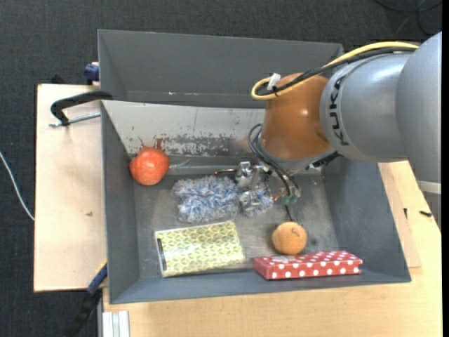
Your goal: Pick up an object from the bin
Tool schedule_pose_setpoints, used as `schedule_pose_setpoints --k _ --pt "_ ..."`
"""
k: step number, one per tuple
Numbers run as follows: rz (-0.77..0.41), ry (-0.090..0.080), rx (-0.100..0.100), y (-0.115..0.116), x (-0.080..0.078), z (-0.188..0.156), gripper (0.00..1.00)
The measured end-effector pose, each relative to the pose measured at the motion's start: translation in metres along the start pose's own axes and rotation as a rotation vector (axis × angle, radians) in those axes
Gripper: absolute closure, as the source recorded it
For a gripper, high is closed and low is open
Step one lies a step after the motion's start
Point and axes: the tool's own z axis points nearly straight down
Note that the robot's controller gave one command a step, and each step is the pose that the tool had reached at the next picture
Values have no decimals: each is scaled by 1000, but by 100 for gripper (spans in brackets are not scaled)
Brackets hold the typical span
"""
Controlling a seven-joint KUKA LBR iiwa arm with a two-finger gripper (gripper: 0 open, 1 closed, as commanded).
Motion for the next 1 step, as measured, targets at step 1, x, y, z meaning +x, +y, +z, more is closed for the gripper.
schedule_pose_setpoints --k 1 --pt "0 0 0 0 0 0 100"
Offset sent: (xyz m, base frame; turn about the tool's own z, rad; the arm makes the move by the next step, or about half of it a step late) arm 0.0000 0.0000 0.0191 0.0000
